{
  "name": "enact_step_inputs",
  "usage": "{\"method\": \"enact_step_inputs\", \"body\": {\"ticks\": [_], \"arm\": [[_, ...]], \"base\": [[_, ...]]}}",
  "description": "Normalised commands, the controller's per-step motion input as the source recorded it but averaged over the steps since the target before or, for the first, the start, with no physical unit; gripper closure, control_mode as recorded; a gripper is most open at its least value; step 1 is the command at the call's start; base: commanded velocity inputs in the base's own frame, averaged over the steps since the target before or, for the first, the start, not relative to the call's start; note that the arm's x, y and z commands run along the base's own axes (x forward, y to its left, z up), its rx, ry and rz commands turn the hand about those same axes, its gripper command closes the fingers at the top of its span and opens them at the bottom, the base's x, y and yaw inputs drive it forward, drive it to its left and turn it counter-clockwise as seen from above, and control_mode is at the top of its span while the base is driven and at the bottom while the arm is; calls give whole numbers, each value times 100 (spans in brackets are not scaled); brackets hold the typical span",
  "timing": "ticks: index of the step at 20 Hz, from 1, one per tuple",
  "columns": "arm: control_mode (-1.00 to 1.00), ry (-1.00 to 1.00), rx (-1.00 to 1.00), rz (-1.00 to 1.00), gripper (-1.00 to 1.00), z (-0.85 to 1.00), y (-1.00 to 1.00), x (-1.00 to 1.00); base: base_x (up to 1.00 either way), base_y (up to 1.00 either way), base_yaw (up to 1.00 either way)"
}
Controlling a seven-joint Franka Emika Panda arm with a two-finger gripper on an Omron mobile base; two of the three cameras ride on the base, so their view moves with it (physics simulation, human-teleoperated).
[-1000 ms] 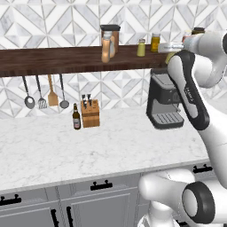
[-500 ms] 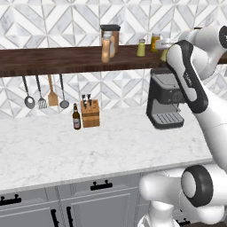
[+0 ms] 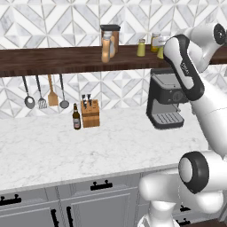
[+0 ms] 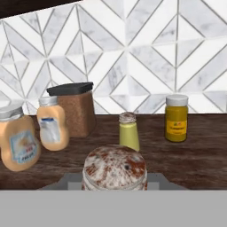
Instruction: Put the shaker and condiment bottle from the counter next to their counterparts in the cabinet.
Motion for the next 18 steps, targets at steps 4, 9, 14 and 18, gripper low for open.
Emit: {"method": "enact_step_inputs", "body": {"ticks": [4,9,14,18], "arm": [[-100,0,-1,4,100,-7,-1,32],[-100,0,-4,3,100,-6,-7,27],[-100,0,-5,4,100,0,-3,35],[-100,0,-4,5,100,0,-3,34]], "base": [[0,0,0],[0,0,0],[0,0,0],[0,0,0]]}}
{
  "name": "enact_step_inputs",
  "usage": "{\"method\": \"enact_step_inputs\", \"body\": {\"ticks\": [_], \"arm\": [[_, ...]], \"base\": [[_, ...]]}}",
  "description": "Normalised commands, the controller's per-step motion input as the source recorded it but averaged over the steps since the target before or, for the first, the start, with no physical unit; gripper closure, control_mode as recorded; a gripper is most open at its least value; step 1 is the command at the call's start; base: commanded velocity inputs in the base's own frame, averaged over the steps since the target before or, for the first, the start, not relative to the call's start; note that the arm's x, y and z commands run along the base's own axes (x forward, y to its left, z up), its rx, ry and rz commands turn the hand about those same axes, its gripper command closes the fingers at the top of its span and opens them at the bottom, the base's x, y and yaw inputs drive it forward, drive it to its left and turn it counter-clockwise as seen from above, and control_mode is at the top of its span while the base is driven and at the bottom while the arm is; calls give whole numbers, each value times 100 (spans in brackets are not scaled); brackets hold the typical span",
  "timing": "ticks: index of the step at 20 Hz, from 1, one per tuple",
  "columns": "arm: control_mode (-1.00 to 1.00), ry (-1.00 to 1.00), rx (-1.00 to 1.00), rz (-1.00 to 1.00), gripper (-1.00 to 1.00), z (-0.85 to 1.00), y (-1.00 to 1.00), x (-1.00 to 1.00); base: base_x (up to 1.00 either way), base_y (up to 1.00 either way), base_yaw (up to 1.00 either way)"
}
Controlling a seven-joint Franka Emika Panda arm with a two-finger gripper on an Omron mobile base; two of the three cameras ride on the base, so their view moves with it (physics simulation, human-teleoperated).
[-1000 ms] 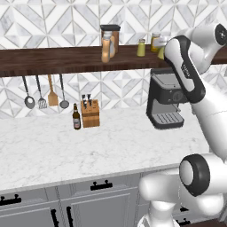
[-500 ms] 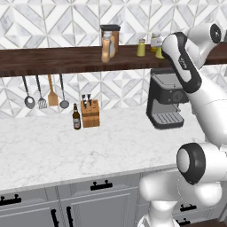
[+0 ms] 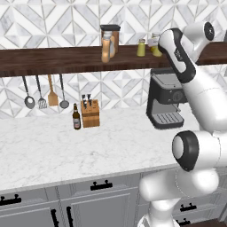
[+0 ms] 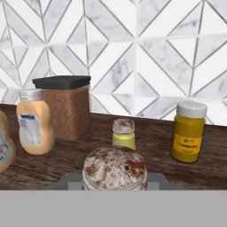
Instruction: Put the shaker and condiment bottle from the counter next to their counterparts in the cabinet.
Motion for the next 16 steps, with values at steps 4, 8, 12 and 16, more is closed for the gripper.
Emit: {"method": "enact_step_inputs", "body": {"ticks": [4,8,12,16], "arm": [[-100,0,-4,4,100,-2,-6,33],[-100,0,-5,3,100,-9,-9,28],[-100,0,-4,4,100,-3,-9,26],[-100,0,-2,3,100,0,-3,23]], "base": [[0,0,0],[0,0,0],[0,0,0],[0,0,0]]}}
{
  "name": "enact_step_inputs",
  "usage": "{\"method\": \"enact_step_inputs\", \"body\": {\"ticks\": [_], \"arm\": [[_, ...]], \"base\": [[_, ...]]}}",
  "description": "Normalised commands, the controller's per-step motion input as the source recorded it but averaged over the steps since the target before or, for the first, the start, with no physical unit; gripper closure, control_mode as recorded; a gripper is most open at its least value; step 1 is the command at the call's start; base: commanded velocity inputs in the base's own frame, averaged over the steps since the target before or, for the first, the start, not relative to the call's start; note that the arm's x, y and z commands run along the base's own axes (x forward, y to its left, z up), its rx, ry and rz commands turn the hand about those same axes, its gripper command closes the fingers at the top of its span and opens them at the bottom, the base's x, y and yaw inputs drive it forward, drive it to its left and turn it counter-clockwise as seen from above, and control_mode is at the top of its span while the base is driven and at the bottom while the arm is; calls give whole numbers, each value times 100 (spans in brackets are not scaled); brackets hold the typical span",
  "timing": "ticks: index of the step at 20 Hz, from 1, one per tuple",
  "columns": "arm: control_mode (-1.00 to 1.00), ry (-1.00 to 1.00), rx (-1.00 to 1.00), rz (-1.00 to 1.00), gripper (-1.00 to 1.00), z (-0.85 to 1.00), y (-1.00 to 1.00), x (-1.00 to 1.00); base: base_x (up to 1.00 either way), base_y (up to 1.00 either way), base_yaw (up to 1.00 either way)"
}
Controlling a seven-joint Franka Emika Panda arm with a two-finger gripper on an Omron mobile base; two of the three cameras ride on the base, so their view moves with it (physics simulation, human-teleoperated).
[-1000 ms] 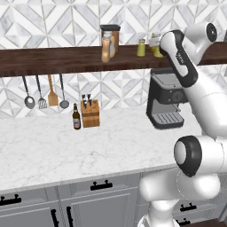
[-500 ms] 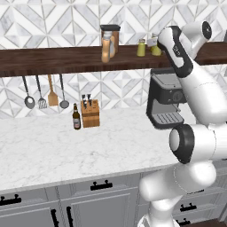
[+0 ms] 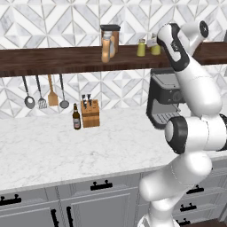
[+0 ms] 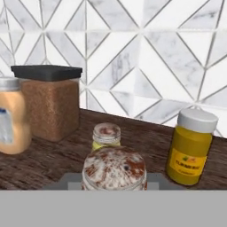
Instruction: Put the shaker and condiment bottle from the counter next to their counterparts in the cabinet.
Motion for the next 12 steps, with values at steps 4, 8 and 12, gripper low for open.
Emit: {"method": "enact_step_inputs", "body": {"ticks": [4,8,12], "arm": [[-100,3,-3,3,100,-4,0,31],[-100,8,-3,2,100,-9,0,33],[-100,9,-1,2,100,-3,-3,28]], "base": [[0,0,0],[0,0,0],[0,0,0]]}}
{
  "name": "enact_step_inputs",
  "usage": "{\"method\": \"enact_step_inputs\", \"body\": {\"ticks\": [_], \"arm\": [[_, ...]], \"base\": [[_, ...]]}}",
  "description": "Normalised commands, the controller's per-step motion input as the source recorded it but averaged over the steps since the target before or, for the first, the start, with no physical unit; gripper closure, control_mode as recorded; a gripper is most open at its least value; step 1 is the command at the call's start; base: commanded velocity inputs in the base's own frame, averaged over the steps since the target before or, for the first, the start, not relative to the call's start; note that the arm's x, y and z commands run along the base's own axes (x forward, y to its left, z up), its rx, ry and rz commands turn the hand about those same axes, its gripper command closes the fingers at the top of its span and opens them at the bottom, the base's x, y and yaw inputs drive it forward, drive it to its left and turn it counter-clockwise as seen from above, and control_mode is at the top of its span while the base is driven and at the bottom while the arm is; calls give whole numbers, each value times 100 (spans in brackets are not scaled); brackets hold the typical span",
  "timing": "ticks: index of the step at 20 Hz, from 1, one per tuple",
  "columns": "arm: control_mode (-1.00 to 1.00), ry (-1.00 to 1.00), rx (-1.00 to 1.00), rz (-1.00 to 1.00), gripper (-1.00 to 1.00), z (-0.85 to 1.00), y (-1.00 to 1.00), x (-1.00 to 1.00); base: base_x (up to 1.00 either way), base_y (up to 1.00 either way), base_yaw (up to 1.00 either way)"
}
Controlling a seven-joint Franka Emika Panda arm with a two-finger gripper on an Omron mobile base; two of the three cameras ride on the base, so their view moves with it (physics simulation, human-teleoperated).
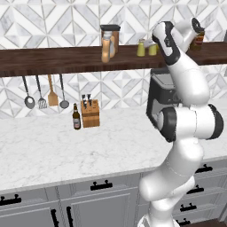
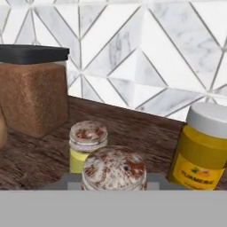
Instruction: Put the shaker and condiment bottle from the counter next to their counterparts in the cabinet.
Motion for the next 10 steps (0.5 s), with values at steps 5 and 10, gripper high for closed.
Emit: {"method": "enact_step_inputs", "body": {"ticks": [5,10], "arm": [[-100,6,0,2,100,0,-7,27],[-100,2,0,2,-100,-4,-11,14]], "base": [[0,0,0],[0,0,0]]}}
